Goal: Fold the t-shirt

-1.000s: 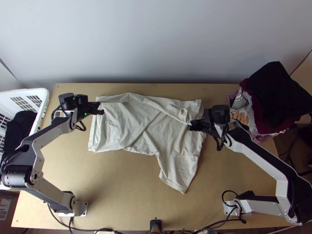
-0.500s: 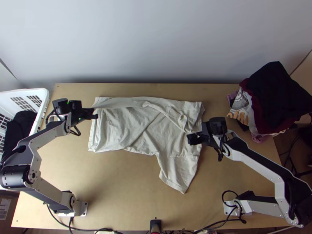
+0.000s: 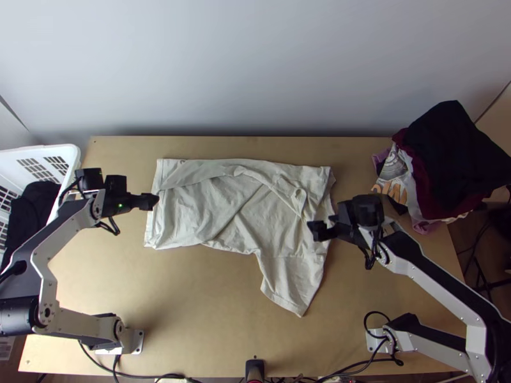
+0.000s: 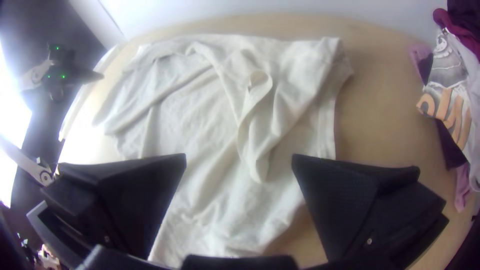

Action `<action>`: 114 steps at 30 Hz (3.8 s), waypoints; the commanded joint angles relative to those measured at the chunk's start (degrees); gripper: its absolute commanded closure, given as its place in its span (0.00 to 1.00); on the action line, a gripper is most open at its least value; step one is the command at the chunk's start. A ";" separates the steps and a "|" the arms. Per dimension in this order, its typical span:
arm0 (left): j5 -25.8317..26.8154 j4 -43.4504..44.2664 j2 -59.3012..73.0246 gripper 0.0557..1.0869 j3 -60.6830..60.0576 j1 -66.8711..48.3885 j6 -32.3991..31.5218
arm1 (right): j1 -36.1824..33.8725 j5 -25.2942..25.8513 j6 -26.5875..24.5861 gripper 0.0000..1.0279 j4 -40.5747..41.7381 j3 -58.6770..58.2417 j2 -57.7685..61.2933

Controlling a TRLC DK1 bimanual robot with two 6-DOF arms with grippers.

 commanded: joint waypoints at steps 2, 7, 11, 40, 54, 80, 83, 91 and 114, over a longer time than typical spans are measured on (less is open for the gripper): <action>0.27 -6.46 -4.40 0.07 1.70 1.67 1.87 | -0.98 -5.25 4.83 0.05 -9.39 7.80 0.01; 1.77 -17.62 -9.15 0.06 1.52 1.67 5.21 | -0.37 -6.40 6.41 0.05 -16.77 3.14 -7.02; 2.20 -20.61 -13.46 0.06 -2.87 1.23 6.70 | -0.63 -7.36 6.67 0.07 -24.15 -0.81 -12.12; 1.15 -20.35 -14.25 0.06 -12.89 1.05 9.42 | 14.66 -18.17 3.16 0.10 -43.67 1.38 -10.19; 1.24 -19.56 -11.96 0.06 -13.94 -0.88 9.78 | 18.88 -18.79 2.37 0.10 -42.52 0.59 -6.14; 1.15 -15.08 -12.58 0.91 -12.89 1.58 7.67 | 23.72 -18.88 3.16 0.07 -33.65 -2.66 -0.87; 1.15 -15.08 -12.14 0.91 -12.63 1.84 8.11 | 23.63 -18.88 3.68 0.07 -30.40 -4.68 -0.08; 1.15 -14.46 -11.61 0.91 -12.10 1.84 8.46 | 22.75 -18.35 3.33 0.08 -26.35 -4.77 4.40; 1.68 -16.22 -12.23 0.91 -10.52 5.45 9.07 | 18.00 -11.32 2.80 0.97 -25.12 5.34 -1.22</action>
